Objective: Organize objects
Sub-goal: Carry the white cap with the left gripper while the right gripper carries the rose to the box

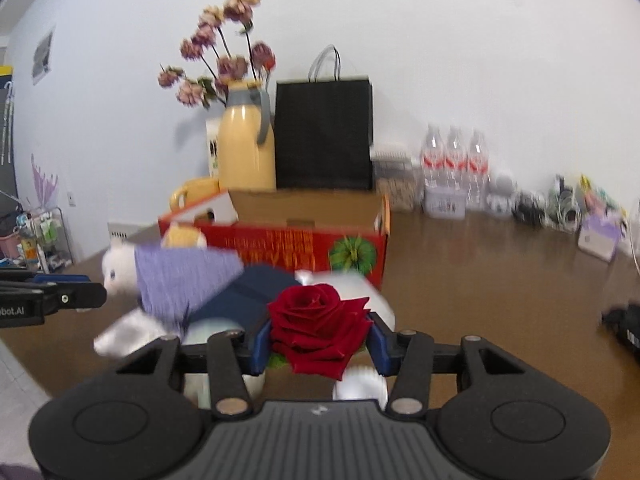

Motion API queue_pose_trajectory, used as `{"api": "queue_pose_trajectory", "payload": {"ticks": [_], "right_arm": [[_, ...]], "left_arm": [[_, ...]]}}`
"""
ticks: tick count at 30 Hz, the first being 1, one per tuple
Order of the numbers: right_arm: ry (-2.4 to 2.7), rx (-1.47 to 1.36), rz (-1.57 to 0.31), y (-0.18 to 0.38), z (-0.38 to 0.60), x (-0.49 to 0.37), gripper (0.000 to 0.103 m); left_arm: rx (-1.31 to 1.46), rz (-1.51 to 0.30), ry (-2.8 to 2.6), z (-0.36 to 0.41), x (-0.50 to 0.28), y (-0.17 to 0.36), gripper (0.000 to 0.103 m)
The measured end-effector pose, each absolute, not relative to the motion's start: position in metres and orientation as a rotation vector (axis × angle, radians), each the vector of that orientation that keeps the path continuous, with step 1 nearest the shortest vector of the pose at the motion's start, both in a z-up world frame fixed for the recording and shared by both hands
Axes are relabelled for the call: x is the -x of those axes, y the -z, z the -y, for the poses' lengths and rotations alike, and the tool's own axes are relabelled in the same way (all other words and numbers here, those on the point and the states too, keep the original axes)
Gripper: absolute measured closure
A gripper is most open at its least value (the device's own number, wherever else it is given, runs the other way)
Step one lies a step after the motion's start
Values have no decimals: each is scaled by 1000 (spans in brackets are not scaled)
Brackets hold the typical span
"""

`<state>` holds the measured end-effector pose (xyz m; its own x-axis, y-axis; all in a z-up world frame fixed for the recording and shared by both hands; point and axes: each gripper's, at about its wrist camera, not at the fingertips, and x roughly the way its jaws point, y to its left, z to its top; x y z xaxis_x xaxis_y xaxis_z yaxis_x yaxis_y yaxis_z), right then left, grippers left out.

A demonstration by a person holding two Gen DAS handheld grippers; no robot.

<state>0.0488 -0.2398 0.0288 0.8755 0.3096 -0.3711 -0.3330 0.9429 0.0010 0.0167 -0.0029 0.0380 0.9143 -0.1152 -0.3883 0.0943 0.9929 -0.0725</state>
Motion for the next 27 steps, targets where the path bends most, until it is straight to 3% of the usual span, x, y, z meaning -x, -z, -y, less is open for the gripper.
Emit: {"api": "queue_pose_trajectory", "payload": {"ticks": [7, 15, 27], "right_arm": [[-369, 64, -314, -60, 224, -103, 57], [-372, 84, -370, -74, 198, -194, 57], [-311, 51, -572, -31, 168, -308, 57]], "left_arm": [[39, -330, 76, 1, -75, -74, 75], [10, -397, 25, 8, -173, -90, 75], [-44, -616, -102, 20, -296, -59, 75]]}}
